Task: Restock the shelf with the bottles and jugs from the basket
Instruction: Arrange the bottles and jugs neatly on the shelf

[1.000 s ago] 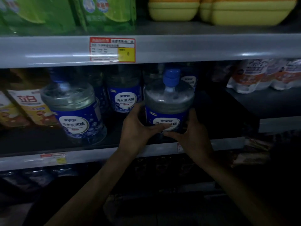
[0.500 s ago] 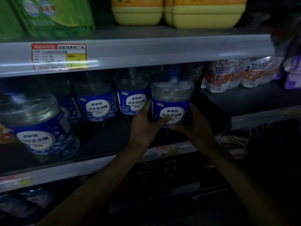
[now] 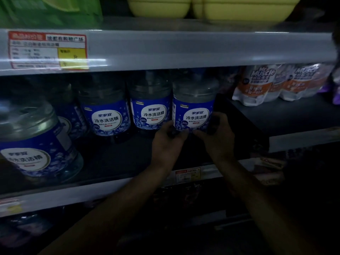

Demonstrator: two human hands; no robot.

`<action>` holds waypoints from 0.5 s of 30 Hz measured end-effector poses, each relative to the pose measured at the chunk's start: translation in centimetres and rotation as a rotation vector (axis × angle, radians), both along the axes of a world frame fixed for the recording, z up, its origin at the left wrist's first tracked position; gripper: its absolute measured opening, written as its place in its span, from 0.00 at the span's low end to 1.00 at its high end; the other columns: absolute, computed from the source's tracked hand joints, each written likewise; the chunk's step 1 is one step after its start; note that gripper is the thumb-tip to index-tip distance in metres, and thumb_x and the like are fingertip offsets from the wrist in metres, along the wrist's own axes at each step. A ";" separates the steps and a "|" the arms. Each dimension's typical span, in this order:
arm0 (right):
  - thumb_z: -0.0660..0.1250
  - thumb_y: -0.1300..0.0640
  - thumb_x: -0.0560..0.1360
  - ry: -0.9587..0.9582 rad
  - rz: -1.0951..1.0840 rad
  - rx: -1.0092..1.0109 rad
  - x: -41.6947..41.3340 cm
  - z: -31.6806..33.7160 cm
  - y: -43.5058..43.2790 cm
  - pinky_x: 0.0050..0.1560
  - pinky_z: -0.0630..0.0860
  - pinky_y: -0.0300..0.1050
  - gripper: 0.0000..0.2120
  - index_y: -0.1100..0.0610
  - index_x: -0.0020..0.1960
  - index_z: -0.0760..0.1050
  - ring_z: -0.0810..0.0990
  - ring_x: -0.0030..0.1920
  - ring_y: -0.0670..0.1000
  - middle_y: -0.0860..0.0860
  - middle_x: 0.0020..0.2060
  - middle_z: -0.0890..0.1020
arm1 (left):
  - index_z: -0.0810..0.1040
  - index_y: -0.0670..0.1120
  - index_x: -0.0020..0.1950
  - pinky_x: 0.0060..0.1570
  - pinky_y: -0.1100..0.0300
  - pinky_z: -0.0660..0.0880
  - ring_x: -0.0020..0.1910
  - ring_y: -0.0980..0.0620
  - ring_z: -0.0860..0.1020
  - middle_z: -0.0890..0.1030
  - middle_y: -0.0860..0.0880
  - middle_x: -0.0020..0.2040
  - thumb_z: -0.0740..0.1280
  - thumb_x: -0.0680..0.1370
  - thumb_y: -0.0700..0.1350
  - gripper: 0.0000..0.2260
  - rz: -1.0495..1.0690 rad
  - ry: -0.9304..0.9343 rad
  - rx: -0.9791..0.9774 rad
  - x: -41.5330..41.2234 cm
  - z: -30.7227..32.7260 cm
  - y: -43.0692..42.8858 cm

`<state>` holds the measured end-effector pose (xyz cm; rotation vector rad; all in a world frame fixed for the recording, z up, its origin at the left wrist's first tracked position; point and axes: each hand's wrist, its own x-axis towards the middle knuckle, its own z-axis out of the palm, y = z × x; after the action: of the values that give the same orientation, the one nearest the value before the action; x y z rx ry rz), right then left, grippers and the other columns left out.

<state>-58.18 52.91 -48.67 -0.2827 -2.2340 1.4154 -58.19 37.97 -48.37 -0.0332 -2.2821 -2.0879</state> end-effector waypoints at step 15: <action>0.75 0.68 0.72 0.077 -0.033 -0.268 -3.6 -0.9 -0.5 0.63 0.79 0.52 0.28 0.57 0.70 0.75 0.81 0.61 0.51 0.53 0.61 0.82 | 0.77 0.53 0.70 0.72 0.49 0.72 0.67 0.56 0.77 0.81 0.57 0.65 0.70 0.79 0.43 0.19 -0.015 0.018 0.148 -0.9 0.5 1.7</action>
<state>-61.74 52.40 -49.61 -0.3445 -1.9692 1.6788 -59.05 39.69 -47.84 -0.0635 -2.1173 -2.2478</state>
